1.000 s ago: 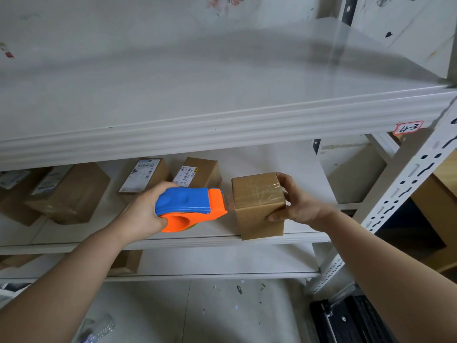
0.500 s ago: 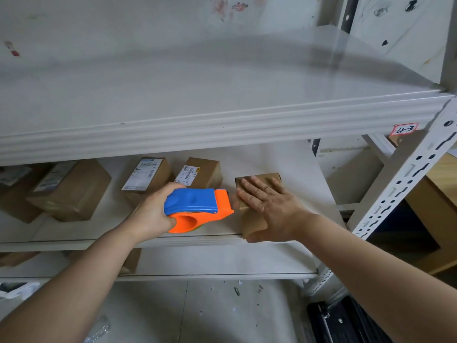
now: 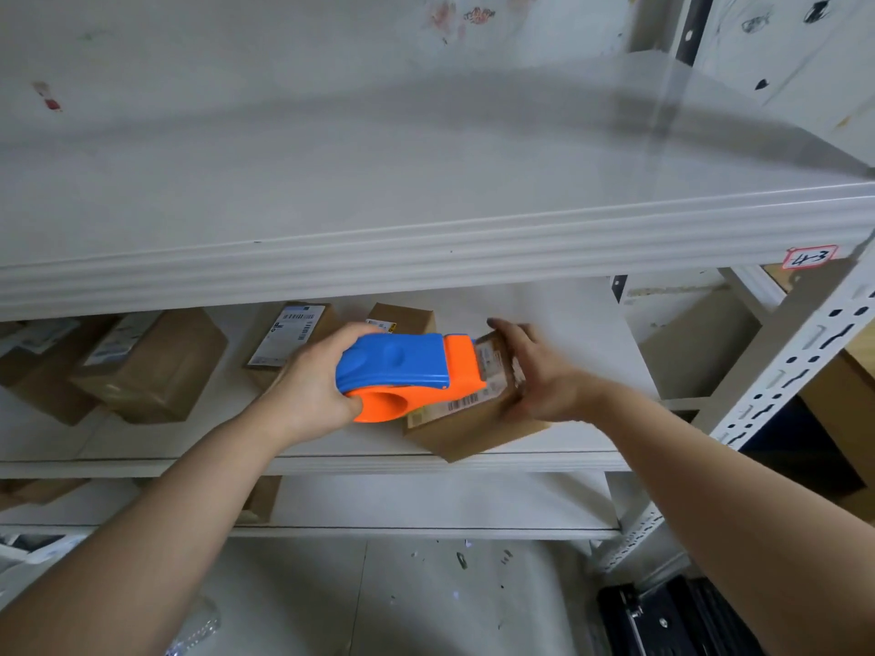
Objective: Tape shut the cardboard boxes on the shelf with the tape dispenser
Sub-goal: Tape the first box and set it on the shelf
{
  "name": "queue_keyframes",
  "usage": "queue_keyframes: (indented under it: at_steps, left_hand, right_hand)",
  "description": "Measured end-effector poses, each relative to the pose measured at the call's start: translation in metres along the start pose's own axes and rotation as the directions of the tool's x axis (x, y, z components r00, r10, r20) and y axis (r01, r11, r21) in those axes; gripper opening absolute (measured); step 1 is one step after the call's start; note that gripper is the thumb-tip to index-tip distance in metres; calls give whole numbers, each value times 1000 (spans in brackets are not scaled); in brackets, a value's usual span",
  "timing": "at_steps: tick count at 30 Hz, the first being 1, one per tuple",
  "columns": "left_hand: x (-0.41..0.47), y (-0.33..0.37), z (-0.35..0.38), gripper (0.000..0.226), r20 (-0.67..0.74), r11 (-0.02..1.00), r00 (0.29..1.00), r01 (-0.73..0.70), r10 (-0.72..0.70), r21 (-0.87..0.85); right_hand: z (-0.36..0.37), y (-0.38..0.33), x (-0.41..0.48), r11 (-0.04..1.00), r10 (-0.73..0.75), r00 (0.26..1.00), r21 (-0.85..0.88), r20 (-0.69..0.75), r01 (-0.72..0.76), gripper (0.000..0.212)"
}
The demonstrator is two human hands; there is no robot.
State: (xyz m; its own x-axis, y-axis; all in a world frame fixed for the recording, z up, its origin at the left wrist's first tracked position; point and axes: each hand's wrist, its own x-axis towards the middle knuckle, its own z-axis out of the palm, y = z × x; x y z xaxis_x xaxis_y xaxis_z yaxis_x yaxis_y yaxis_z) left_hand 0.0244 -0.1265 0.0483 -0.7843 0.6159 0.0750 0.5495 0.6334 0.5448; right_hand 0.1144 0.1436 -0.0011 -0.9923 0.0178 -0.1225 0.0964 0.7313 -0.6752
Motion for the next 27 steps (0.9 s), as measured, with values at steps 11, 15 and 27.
queue_keyframes:
  at_steps: [11, 15, 27]
  left_hand:
    - [38, 22, 28, 88, 132, 997, 991, -46, 37, 70]
    - [40, 25, 27, 89, 119, 998, 992, -38, 31, 53]
    - [-6, -58, -39, 84, 52, 992, 990, 128, -128, 1]
  right_hand:
    - [18, 17, -2, 993, 41, 998, -105, -36, -45, 131]
    - [22, 34, -4, 984, 99, 992, -141, -80, -110, 121]
    - [21, 38, -1, 975, 79, 994, -203, -81, -94, 120]
